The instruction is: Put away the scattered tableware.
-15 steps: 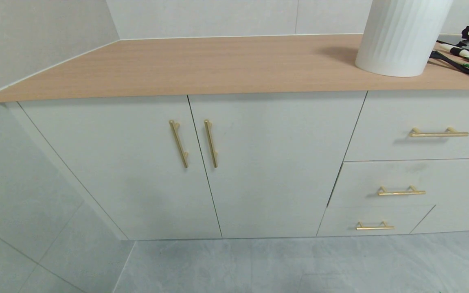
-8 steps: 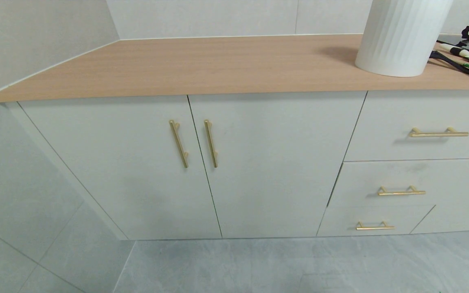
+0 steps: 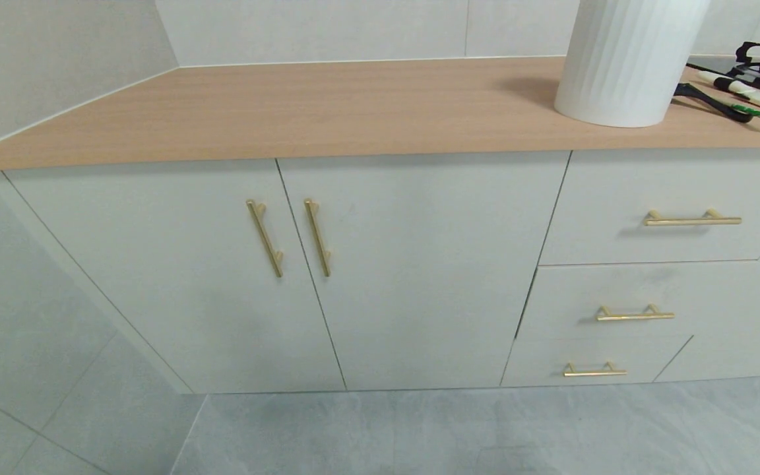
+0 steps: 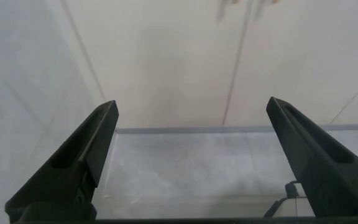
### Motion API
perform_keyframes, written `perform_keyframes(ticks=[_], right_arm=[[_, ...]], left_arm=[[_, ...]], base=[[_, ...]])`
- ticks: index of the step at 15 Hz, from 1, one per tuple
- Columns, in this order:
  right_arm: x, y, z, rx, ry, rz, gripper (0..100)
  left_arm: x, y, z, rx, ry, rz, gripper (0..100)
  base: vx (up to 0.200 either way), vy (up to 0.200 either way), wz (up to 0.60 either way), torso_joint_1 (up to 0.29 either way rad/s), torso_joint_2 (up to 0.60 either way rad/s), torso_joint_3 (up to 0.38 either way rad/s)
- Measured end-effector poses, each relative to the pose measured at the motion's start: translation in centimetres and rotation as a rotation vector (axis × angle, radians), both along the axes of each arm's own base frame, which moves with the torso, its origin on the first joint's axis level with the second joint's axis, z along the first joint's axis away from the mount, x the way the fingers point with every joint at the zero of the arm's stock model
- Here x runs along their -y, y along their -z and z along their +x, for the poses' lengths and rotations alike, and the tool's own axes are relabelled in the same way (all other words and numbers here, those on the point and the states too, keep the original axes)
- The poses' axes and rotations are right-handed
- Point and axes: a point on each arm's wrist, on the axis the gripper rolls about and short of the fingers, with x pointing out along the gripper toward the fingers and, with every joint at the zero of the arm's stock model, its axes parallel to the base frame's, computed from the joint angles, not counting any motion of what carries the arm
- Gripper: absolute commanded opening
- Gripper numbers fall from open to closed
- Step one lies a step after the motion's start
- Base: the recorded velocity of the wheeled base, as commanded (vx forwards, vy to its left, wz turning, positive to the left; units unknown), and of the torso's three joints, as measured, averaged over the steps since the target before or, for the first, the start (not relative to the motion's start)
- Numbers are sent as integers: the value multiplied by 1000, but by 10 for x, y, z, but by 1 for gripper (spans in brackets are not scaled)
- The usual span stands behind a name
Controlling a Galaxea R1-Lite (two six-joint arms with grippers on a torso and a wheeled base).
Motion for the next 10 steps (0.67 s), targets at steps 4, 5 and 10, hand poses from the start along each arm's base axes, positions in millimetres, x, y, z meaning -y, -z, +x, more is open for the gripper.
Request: perform_keyframes(ticks=[4, 5, 10], right_arm=[[0, 0, 0, 0, 2, 1, 100], [0, 0, 0, 0, 2, 1, 100], [0, 0, 0, 0, 2, 1, 100]], left_arm=[[0, 0, 0, 0, 0, 1, 100], [0, 0, 0, 1, 1, 1, 100], [0, 0, 0, 0, 0, 0, 100]], base=[[0, -200, 0, 4, 1, 2], [0, -200, 0, 7, 2, 7], [0, -200, 0, 2, 2, 0]])
